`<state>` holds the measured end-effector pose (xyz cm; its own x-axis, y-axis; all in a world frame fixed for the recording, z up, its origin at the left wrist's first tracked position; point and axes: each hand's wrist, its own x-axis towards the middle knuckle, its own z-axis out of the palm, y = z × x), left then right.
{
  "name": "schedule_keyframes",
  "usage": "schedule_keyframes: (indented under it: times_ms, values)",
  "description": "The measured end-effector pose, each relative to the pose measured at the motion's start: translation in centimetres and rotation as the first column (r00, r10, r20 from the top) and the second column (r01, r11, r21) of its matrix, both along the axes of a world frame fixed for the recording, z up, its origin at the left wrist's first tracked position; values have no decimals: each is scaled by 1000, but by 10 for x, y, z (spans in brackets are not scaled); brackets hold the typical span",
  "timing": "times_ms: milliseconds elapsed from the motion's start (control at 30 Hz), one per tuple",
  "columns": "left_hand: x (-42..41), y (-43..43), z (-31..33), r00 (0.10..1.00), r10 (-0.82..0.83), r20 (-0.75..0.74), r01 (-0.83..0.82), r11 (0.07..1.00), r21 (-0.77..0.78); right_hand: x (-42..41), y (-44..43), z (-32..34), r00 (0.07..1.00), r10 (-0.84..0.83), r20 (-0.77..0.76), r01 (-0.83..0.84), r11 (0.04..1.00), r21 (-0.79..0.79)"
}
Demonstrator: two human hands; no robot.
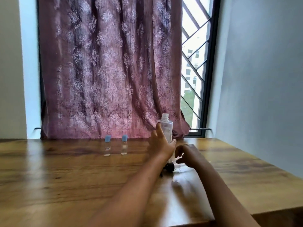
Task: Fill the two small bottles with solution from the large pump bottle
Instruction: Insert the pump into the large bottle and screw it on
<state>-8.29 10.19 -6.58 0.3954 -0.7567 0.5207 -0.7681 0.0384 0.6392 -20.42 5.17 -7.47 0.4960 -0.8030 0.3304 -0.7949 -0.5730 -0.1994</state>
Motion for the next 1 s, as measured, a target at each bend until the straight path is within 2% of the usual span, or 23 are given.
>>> schedule_keyframes:
  times_ms: [33,100,167,267,433,533,600,633,733,800,833,900,1000]
  values:
    - [-5,-5,5,1000,24,-19,-24,1000,-3,-3,-1,4,999,28,-42,-26,998,50]
    - [-10,-12,10,996,69,-55,-69,998,3,-5,-2,4,974,39,-223,1,984,176]
    - [-13,-18,12,990,123,-74,-123,992,4,-5,-6,-8,946,23,-323,43,979,198]
    - [-9,-31,13,982,167,-87,-164,986,33,-4,-8,-26,984,-1,-180,18,995,95]
    - [15,-38,14,986,118,-114,-115,993,28,-11,-8,-21,996,93,-7,-93,996,-12]
    - [37,-30,20,997,14,-70,-10,998,56,-17,5,15,940,216,266,-190,974,-123]
    - [53,-22,23,995,-16,-96,23,997,71,-16,16,48,834,300,463,-236,953,-191]
    - [61,-17,24,993,-23,-116,31,997,70,-13,21,64,749,336,571,-262,942,-210]
    - [76,-3,23,991,-91,-96,96,994,50,-2,31,108,393,369,842,-331,912,-245]
    - [82,5,19,989,-122,-80,125,992,32,11,32,133,141,347,927,-411,872,-264]
    - [83,8,16,989,-127,-78,128,992,13,18,32,143,51,333,942,-433,857,-280]
    - [84,13,7,988,-142,-53,140,989,-45,35,27,159,-25,313,949,-437,851,-292]
    - [82,19,-4,982,-185,-33,179,976,-126,59,21,169,-8,289,957,-428,864,-264]
